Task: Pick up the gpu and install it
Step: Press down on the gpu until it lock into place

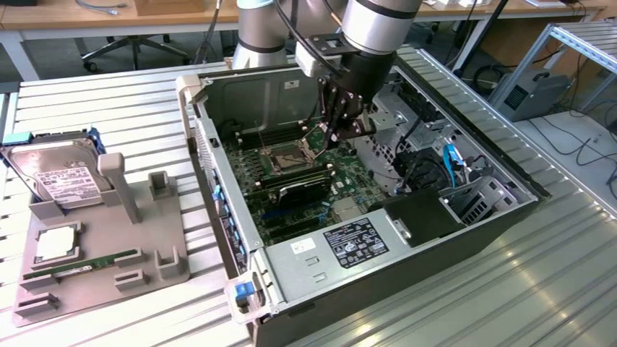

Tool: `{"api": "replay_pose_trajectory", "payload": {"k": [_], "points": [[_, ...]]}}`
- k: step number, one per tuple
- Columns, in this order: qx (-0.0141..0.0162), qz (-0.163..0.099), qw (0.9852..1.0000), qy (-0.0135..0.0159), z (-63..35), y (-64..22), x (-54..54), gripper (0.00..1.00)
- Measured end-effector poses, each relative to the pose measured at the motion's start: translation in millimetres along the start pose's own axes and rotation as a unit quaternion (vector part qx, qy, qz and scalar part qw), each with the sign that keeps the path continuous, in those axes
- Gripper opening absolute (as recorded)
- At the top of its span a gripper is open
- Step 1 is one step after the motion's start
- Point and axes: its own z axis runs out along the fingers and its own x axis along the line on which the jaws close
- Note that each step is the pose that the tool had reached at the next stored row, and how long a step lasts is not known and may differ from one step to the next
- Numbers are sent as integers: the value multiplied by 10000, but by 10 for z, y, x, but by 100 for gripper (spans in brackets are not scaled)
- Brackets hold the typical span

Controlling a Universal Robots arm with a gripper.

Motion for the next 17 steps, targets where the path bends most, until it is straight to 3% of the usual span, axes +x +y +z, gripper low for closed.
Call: {"api": "replay_pose_trajectory", "payload": {"k": [9, 17], "points": [[1, 0, 10000, 0, 10, 131, 153, 11], [2, 0, 10000, 1, 26, 268, 168, 11]]}}
